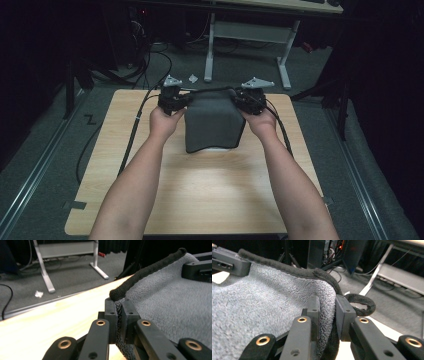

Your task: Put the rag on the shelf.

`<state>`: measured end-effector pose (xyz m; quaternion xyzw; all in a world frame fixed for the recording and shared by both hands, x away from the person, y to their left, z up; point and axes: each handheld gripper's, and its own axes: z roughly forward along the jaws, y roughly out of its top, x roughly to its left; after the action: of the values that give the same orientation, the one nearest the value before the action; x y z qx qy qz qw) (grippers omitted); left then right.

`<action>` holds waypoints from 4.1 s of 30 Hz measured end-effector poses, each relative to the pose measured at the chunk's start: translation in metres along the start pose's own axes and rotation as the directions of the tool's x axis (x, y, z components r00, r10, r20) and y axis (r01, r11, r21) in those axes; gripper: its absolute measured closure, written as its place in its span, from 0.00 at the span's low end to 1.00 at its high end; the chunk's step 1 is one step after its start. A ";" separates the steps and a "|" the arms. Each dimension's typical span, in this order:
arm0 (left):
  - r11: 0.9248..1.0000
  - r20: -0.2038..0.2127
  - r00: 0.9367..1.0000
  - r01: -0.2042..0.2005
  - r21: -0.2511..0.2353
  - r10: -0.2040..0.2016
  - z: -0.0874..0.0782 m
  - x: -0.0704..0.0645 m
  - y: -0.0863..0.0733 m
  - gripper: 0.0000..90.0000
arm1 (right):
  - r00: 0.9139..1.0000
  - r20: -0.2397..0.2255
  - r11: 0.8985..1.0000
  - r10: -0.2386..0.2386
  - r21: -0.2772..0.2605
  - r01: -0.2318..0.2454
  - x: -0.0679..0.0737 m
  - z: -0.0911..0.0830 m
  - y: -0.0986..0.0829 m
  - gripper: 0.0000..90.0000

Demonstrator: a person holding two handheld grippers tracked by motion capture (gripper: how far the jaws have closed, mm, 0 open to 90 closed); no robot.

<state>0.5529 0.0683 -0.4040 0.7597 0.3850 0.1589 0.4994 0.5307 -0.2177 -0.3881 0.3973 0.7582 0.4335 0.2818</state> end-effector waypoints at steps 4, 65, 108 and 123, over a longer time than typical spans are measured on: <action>1.000 0.015 1.000 0.017 0.026 -0.017 0.005 0.003 -0.011 0.95 | 0.999 -0.026 1.000 0.025 0.016 -0.025 -0.002 0.004 -0.008 0.85; 0.992 0.016 0.994 0.103 0.078 -0.104 0.001 0.016 -0.048 0.75 | 0.971 -0.037 0.968 0.238 0.089 -0.234 -0.031 0.006 -0.034 0.55; 0.997 -0.067 0.996 0.048 -0.054 -0.052 -0.093 0.004 -0.060 0.61 | 0.989 0.068 0.991 0.129 0.012 -0.130 -0.018 -0.080 -0.055 0.49; 1.000 -0.001 1.000 0.024 -0.007 -0.024 -0.114 -0.040 -0.123 0.55 | 1.000 0.028 1.000 0.007 0.013 -0.008 0.046 -0.119 -0.091 0.45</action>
<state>0.4025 0.1364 -0.4555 0.7530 0.3939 0.1548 0.5038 0.3819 -0.2589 -0.4166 0.4079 0.7555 0.4241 0.2880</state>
